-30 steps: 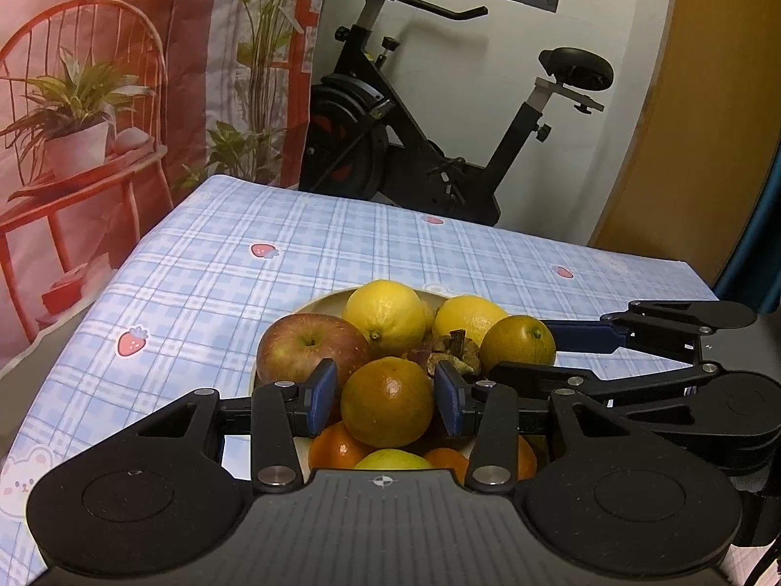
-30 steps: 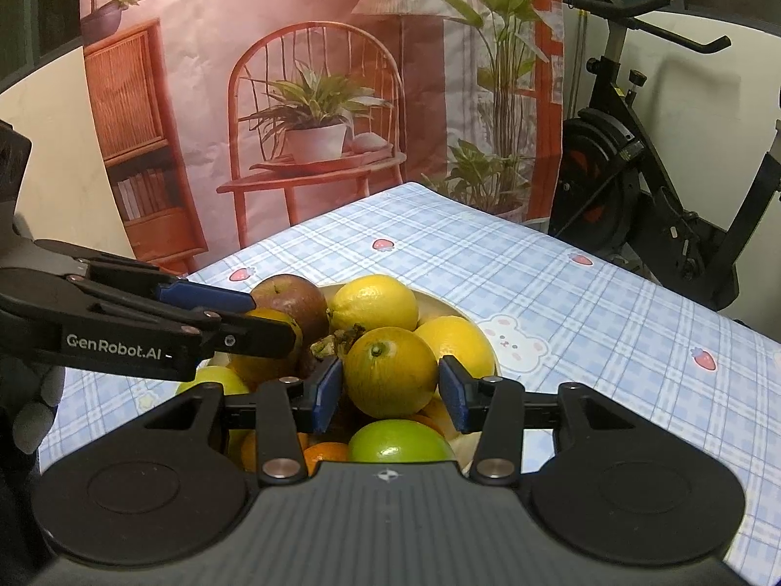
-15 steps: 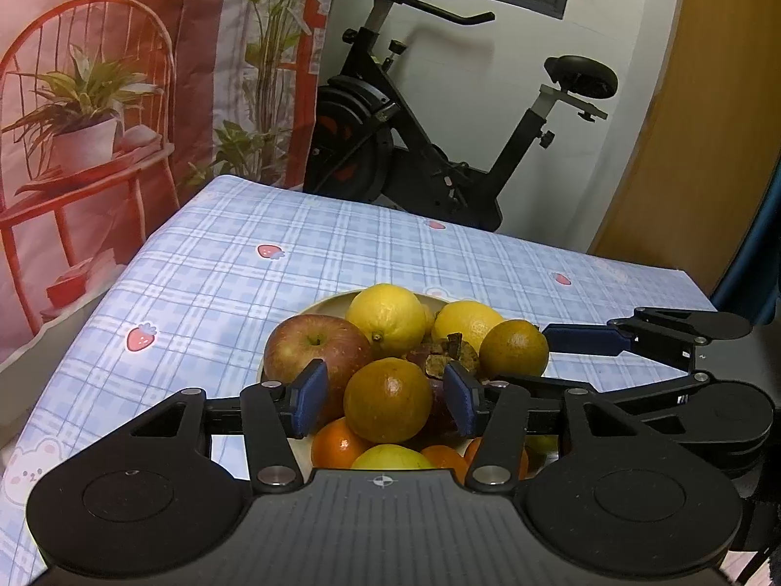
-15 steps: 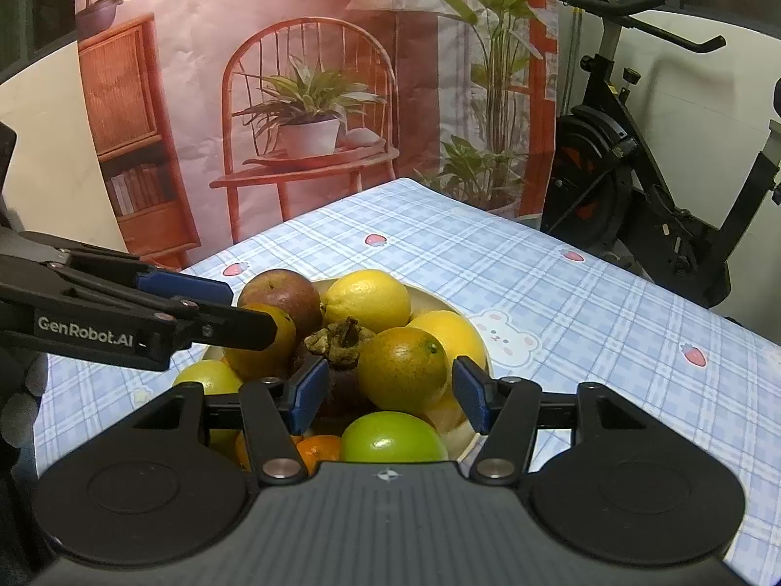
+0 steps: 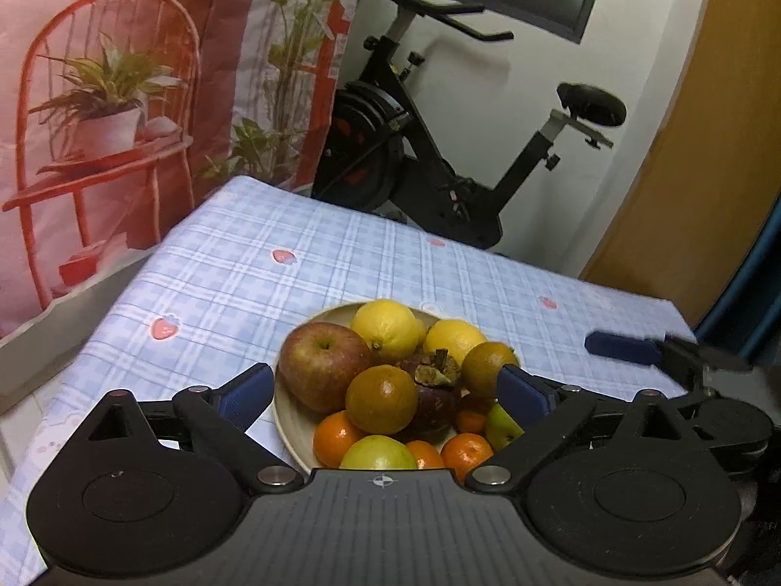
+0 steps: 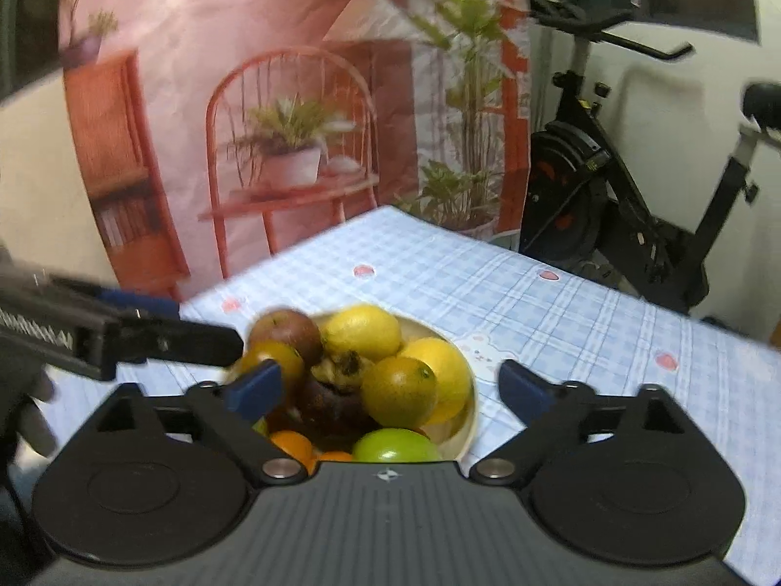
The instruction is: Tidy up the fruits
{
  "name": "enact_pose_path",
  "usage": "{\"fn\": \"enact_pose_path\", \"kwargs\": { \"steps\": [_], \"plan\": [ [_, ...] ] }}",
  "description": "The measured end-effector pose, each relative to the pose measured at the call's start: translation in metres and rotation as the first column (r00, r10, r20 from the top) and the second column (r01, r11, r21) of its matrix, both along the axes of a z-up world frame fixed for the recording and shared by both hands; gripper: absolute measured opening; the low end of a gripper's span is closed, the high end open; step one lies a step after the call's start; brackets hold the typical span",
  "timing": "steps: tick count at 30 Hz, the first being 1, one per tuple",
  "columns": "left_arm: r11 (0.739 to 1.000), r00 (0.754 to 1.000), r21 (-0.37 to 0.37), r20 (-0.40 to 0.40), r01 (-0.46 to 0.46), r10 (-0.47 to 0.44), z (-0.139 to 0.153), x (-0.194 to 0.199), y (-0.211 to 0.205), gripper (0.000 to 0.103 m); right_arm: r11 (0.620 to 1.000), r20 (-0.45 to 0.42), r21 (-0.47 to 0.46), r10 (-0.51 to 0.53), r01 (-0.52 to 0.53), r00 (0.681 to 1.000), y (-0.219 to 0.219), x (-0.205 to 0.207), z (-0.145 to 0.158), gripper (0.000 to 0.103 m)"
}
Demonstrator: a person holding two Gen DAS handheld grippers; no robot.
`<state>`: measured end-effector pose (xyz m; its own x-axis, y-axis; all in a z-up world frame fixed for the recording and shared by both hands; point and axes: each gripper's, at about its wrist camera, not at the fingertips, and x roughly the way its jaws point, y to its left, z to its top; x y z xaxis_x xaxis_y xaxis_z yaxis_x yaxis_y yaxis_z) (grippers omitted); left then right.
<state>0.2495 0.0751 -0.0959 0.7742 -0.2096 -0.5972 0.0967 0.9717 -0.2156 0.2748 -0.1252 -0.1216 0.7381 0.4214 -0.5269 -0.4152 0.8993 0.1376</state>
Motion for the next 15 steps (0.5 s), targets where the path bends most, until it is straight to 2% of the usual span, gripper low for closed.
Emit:
{"fn": "enact_pose_path", "kwargs": {
  "steps": [3,5,10,15],
  "plan": [
    [1.0,1.0,0.01,0.014,-0.01,0.01,0.013,-0.014,0.0,0.099,0.998,-0.049,0.056,-0.038,0.041,0.998,-0.006,-0.008,0.007,0.103],
    [1.0,1.0,0.024,0.02,-0.02,0.019,0.021,-0.022,-0.001,0.099,0.997,-0.095,0.046,-0.06,0.065,0.994,-0.007,-0.013,0.011,0.103],
    [0.998,0.999,0.052,0.035,-0.026,0.024,0.041,-0.049,-0.008,0.099,0.993,-0.087,0.06,-0.099,0.105,0.991,-0.016,-0.043,0.031,0.103],
    [0.995,0.996,0.088,0.081,-0.037,0.03,0.064,-0.077,-0.015,0.099,0.989,-0.073,0.031,-0.145,0.148,0.987,-0.025,-0.076,0.053,0.103]
  ]
}}
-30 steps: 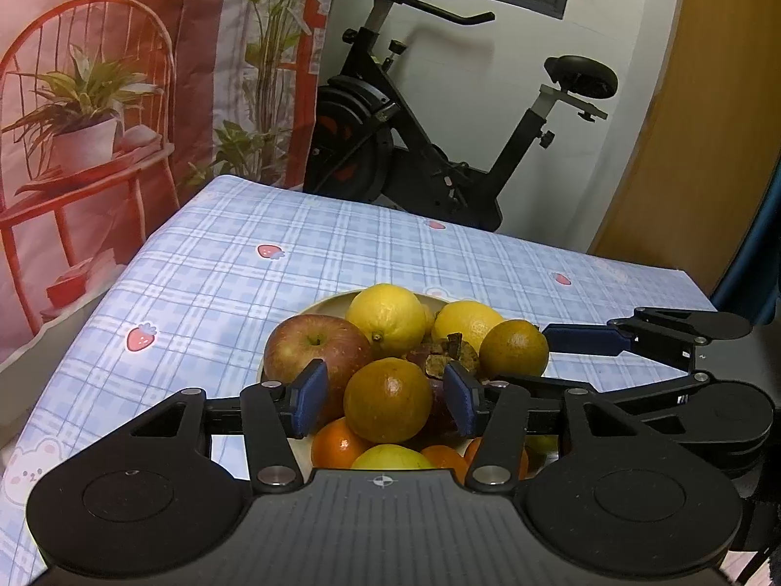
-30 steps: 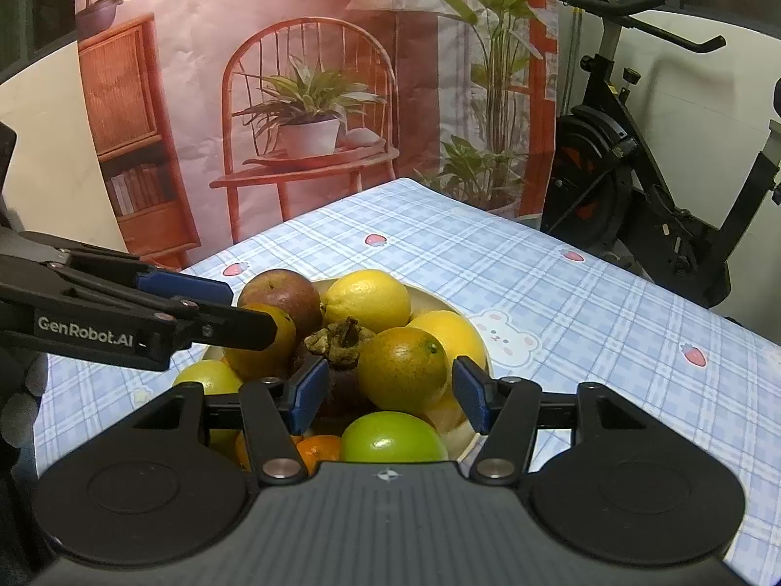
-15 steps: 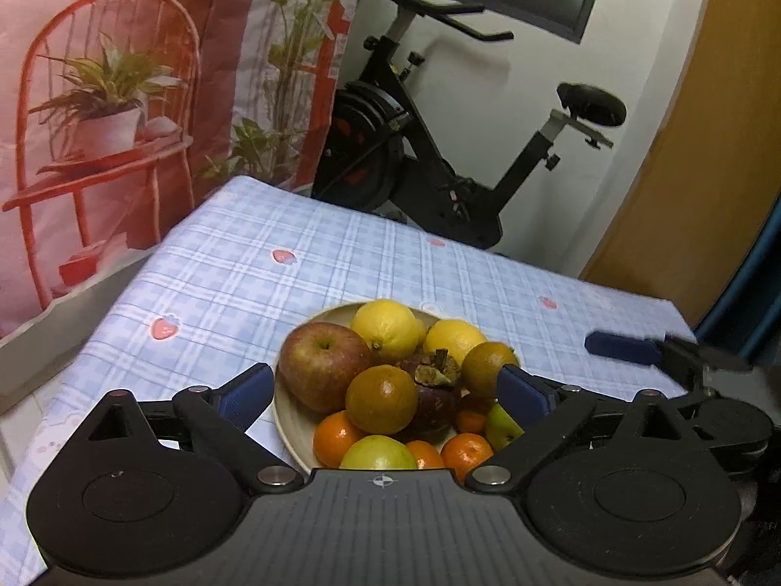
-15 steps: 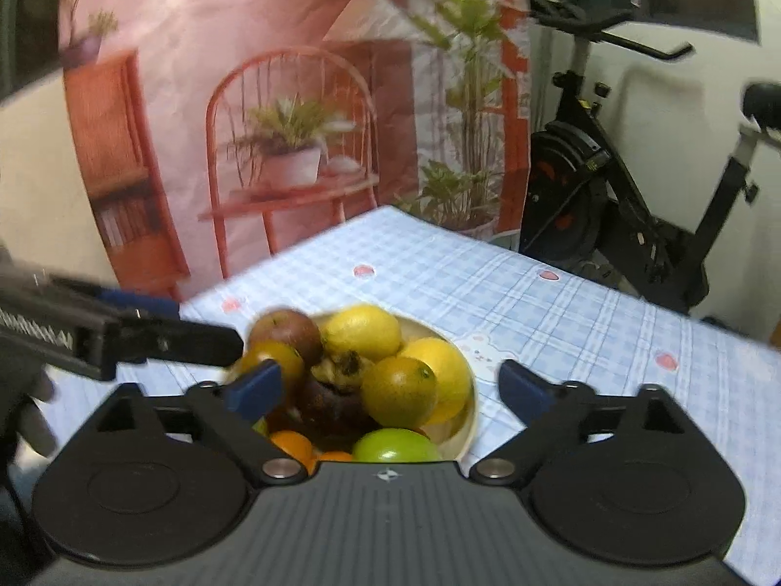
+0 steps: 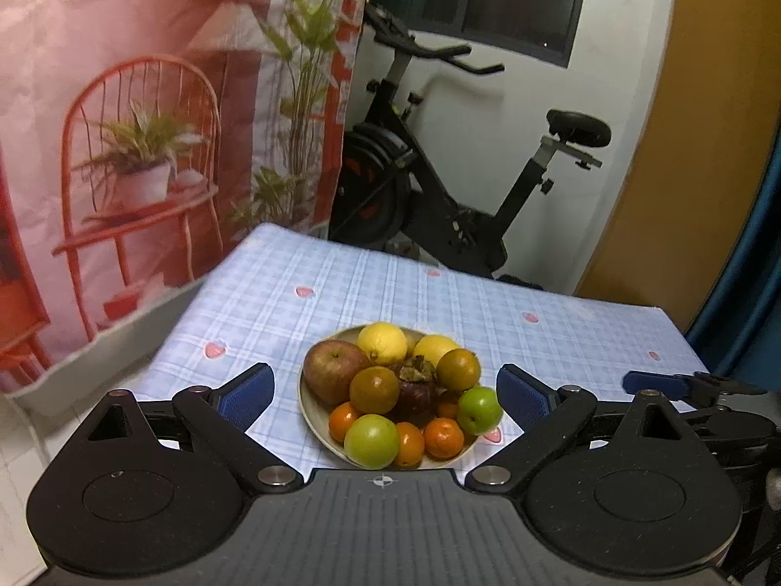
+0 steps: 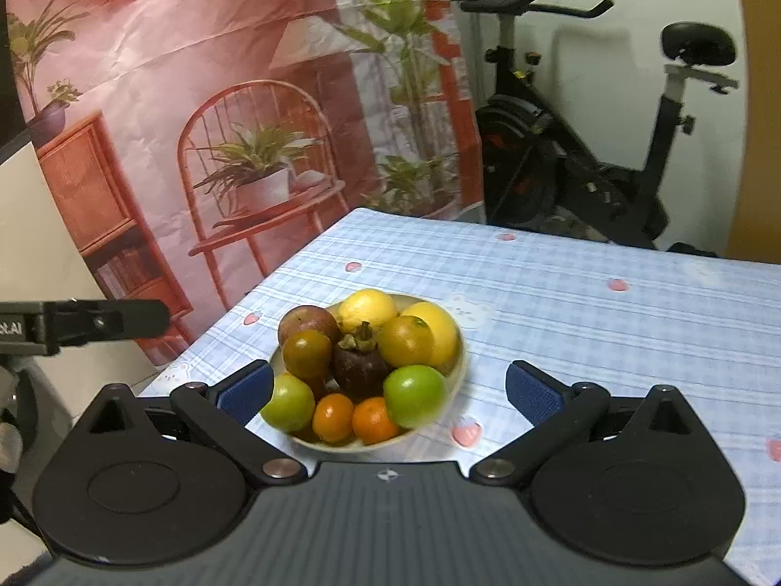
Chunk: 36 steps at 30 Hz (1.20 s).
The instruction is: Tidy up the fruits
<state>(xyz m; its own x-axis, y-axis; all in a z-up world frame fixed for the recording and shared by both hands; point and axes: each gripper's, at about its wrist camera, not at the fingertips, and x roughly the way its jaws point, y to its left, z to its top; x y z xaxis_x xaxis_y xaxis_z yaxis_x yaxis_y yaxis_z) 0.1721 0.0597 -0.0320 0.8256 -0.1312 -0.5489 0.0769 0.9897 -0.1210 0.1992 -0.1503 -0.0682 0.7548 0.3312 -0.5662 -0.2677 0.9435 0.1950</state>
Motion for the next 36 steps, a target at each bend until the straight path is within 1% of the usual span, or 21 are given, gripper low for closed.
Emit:
{"fn": "enact_pose_path", "kwargs": {
  "steps": [8,12,17,22,28,36],
  "plan": [
    [0.996,0.998,0.087,0.067,0.001,-0.007,0.033,-0.032,-0.027,0.099,0.998,0.065,-0.016,-0.062,0.063,0.996,-0.017,-0.044,0.04,0.103],
    [0.995,0.995,0.097,0.103,0.004,-0.014,0.045,-0.047,-0.038,0.099,0.996,0.086,-0.008,-0.088,0.089,0.992,-0.027,-0.062,0.056,0.103],
    [0.994,0.991,0.109,0.13,0.014,-0.028,0.053,-0.061,-0.049,0.099,0.992,0.099,0.003,-0.128,0.128,0.987,-0.039,-0.083,0.072,0.103],
    [0.991,0.986,0.13,0.162,0.027,-0.048,0.062,-0.079,-0.061,0.099,0.987,0.107,0.021,-0.158,0.157,0.982,-0.048,-0.103,0.084,0.103],
    [0.987,0.977,0.161,0.204,0.032,-0.064,0.07,-0.104,-0.072,0.099,0.987,0.129,0.024,-0.162,0.16,0.978,-0.049,-0.125,0.094,0.103],
    [0.987,0.97,0.157,0.236,0.016,-0.053,0.079,-0.129,-0.07,0.099,0.986,0.173,0.029,-0.169,0.166,0.97,-0.045,-0.153,0.106,0.103]
  ]
}}
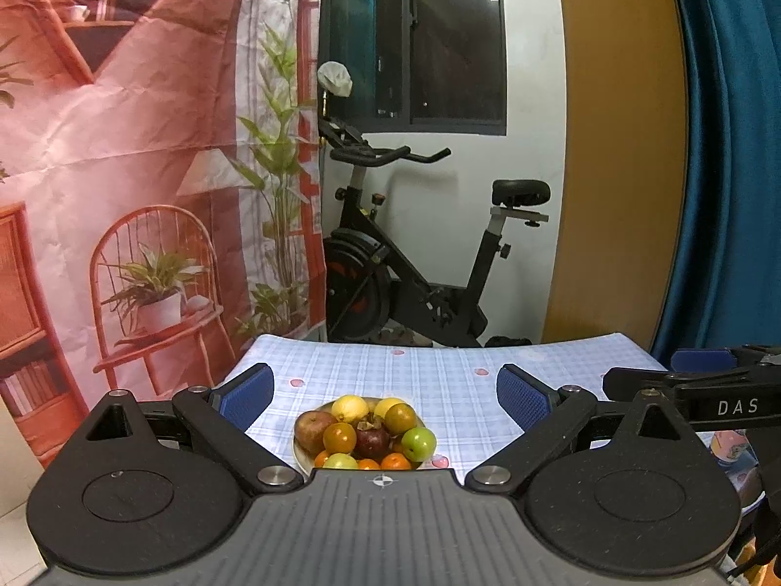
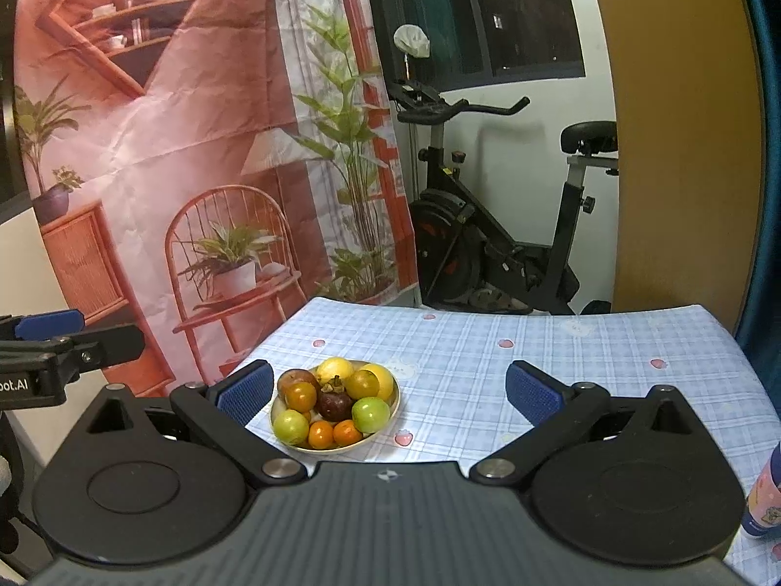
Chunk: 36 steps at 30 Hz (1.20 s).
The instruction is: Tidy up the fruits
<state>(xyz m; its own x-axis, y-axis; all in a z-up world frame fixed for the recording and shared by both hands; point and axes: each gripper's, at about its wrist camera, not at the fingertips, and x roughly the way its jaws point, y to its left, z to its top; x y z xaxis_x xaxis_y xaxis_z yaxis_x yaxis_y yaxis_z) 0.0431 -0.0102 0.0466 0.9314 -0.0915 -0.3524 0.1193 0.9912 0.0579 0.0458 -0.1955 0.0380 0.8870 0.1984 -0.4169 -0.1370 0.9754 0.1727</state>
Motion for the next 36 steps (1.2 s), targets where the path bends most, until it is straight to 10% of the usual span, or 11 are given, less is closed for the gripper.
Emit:
{"fn": "enact_pose_path", "kwargs": {
  "steps": [36],
  "plan": [
    [0.999,0.999,0.029,0.036,-0.039,0.038,0.0065,-0.0082,-0.0068,0.101,1.0,-0.002,-0.029,-0.002,0.002,1.0,0.0048,-0.004,0.0012,0.103]
  ]
}}
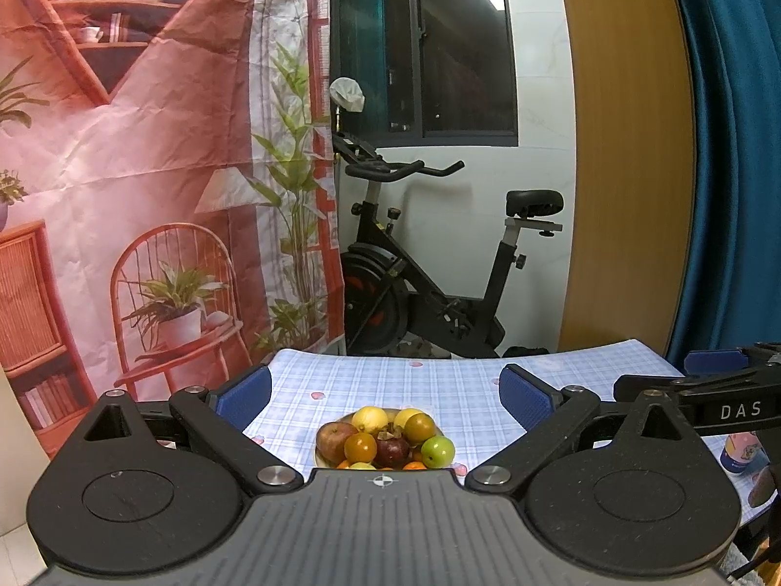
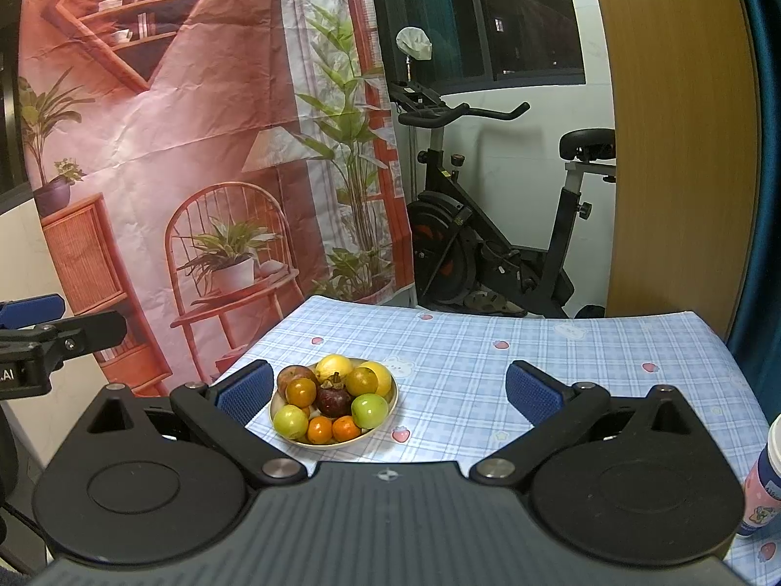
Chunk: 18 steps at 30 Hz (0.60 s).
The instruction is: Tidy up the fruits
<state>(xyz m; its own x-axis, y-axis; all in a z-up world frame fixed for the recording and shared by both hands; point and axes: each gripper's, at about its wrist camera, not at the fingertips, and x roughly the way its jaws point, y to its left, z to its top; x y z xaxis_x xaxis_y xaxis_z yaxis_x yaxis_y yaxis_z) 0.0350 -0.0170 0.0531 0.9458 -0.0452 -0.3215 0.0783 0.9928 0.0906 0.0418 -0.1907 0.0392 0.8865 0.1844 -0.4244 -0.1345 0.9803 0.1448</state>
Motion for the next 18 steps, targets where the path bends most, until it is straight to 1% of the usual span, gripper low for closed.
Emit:
{"fn": "enact_pose_path", "kwargs": {
  "steps": [3,18],
  "plan": [
    [1.0,1.0,-0.001,0.001,-0.001,0.001,0.0015,-0.0011,-0.0002,0.103,1.0,0.001,0.0,0.001,-0.001,1.0,-0.0001,0.0,0.0001,0.103],
    [1.0,1.0,-0.001,-0.001,-0.004,0.004,0.0029,-0.0016,0.0004,0.103,1.0,0.0,0.001,0.001,-0.001,1.0,0.0002,0.0,-0.0005,0.103]
  ]
}}
